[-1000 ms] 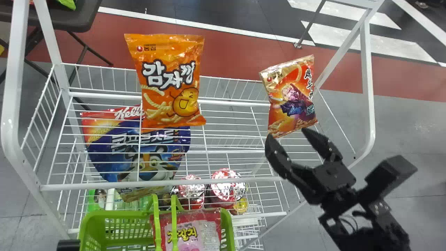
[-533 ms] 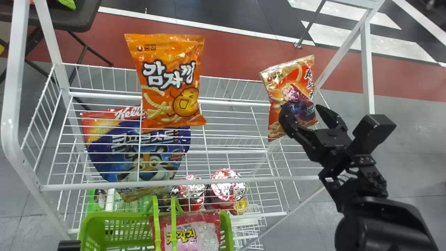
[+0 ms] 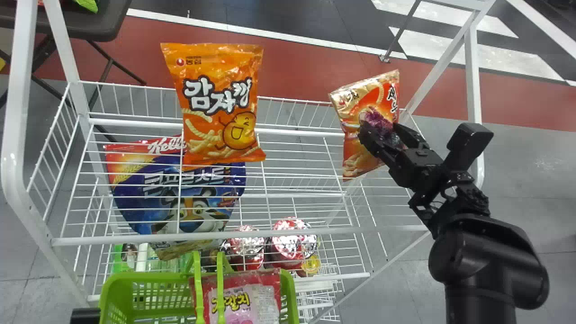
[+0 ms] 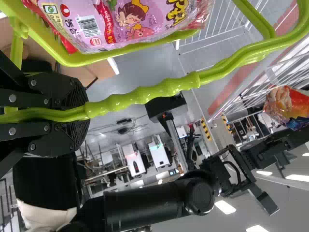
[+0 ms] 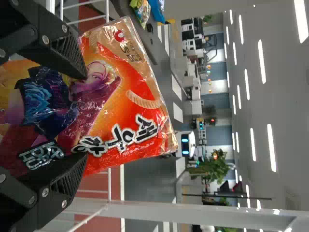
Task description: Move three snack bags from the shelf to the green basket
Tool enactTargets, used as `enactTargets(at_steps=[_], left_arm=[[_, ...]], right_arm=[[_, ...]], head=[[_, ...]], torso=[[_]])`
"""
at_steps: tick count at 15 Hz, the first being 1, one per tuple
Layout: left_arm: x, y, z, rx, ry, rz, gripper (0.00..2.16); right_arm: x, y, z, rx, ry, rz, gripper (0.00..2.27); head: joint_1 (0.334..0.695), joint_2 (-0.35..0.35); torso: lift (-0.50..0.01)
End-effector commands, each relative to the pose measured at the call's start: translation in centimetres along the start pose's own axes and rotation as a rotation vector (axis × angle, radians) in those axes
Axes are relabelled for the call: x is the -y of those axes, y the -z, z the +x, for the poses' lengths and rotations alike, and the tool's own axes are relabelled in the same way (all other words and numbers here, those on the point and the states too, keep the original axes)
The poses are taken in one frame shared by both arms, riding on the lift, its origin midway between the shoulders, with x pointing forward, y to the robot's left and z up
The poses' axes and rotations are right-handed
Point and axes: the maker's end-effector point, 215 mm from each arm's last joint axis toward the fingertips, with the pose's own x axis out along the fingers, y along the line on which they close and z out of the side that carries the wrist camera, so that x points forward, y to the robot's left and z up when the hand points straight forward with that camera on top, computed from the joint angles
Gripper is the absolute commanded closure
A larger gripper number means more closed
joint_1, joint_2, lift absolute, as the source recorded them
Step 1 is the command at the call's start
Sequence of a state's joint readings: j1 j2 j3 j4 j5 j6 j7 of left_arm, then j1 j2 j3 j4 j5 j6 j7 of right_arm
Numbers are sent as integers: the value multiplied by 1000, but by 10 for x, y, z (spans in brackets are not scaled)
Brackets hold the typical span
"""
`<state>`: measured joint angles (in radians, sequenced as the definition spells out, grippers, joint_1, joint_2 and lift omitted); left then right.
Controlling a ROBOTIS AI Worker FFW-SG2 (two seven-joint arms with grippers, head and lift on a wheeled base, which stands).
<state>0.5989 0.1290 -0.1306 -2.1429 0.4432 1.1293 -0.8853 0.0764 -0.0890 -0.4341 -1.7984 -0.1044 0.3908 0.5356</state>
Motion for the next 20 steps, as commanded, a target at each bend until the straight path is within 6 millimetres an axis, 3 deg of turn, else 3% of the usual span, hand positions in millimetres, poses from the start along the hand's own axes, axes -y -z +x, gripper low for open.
enactTargets(at_steps=[1,3,7,11,15,20], left_arm=[[-2,-1,0,-1,-3,-1,1750],[-1,-2,0,0,-1,0,1750],[0,-3,1,0,1,3,1750],[-1,-3,1,-1,2,1,1750],[2,-3,4,-1,8,7,1750],[3,-4,7,-5,11,12,1750]], right_arm=[[-7,8,-6,-26,-24,12,2186],[-20,-5,-17,2,-57,-5,2246],[-25,-22,-47,42,-56,-13,2246],[-47,-33,-105,49,-109,24,2246],[-99,-10,-170,-117,-255,188,2246],[-162,54,-245,-430,-447,572,2250]], head=[[695,-350],[695,-350],[695,-350],[695,-350],[695,-350],[695,-350]], torso=[[-48],[-48],[-48],[-48],[-48],[-48]])
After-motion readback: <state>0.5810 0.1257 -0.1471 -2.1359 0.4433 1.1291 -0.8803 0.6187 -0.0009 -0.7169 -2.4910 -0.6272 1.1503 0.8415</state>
